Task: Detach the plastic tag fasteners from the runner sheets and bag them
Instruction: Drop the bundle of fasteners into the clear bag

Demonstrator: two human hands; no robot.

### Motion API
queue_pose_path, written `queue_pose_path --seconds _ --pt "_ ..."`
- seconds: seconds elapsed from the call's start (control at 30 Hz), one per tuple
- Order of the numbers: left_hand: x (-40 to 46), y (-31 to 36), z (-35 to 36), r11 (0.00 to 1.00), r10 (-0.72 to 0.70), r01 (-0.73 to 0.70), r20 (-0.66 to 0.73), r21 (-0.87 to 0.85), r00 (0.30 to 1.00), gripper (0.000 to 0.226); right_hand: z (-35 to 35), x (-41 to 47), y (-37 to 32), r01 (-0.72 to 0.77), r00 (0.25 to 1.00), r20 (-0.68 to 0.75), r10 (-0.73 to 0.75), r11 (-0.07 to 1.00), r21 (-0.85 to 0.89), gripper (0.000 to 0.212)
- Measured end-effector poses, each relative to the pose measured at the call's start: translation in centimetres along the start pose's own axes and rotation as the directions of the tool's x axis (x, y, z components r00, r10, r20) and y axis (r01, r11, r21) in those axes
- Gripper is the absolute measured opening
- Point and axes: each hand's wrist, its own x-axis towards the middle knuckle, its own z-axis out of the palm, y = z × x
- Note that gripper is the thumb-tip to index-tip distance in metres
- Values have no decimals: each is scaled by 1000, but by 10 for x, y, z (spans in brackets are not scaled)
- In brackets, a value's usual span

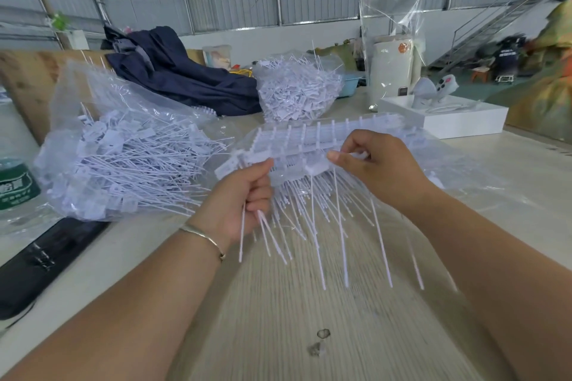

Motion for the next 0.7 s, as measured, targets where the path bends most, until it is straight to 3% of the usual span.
queue_pose_path --seconds 0.07,0.17,0.37,0.47,0.63,0.7 --pt "-5 -4 9 997 -42 37 67 73 997 15 1 -2 -2 26 999 32 -28 997 70 30" --pt "-7 -9 15 991 -63 49 109 125 992 27 2 -5 -7 52 995 76 -66 983 177 22" --pt "-8 -11 15 979 -26 -2 137 202 990 37 6 -5 -7 58 995 75 -71 984 166 11" --pt "-9 -12 15 965 -12 -37 186 259 983 24 7 -4 -5 59 997 40 -68 980 193 9" --pt "-7 -16 15 932 -67 34 79 362 995 9 11 -6 -4 67 997 30 -75 977 200 5" --pt "-7 -17 13 927 -96 61 77 371 992 17 10 -6 -4 59 998 21 -65 974 221 3"
